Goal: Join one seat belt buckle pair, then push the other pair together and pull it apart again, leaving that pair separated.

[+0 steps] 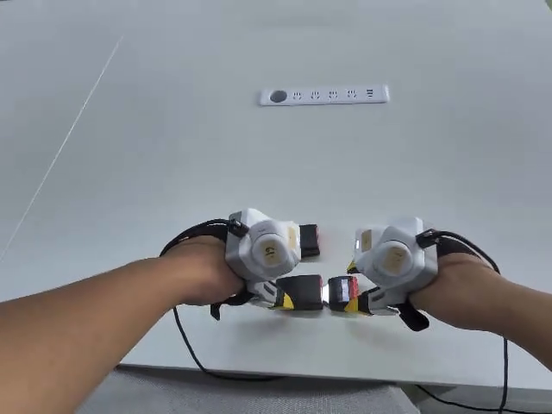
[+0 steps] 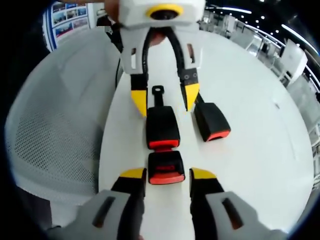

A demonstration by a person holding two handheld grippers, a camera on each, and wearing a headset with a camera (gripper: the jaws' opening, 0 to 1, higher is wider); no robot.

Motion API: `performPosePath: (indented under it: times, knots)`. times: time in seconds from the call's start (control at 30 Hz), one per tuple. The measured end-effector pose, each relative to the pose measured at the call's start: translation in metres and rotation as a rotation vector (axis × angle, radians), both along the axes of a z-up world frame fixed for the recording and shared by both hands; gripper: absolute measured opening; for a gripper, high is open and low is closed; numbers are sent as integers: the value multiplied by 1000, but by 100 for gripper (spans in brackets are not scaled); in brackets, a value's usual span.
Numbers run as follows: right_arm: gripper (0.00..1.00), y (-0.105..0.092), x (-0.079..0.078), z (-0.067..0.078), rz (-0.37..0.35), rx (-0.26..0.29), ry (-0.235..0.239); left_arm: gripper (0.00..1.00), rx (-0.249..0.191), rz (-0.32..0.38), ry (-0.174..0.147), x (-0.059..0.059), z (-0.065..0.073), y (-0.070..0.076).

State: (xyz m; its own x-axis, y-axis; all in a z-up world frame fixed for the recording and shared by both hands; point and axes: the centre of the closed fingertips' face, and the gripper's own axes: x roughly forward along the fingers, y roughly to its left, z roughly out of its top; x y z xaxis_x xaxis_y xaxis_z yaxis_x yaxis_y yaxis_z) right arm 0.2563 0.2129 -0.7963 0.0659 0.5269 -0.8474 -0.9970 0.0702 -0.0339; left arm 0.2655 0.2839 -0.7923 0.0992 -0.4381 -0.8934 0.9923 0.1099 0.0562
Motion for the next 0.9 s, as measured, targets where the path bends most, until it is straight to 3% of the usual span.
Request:
performPosePath:
  times: [0.07,0.2,0.5,0.73,0.9]
  knots:
    - [34,-2,3,2,-4,5,-5,37,8,9,-24,10,4,5]
    - [34,-9,13,6,-17,5,-22,38,-20,61,-37,32,12,6]
    - [34,-45,45,7,-66,-28,-62,41,-4,76,-49,64,6,7]
    - [34,-86,68,2,-99,-80,-70,41,17,74,-33,78,-6,4]
    - [35,-110,72,-3,-107,-108,-55,41,62,39,-24,80,-19,4]
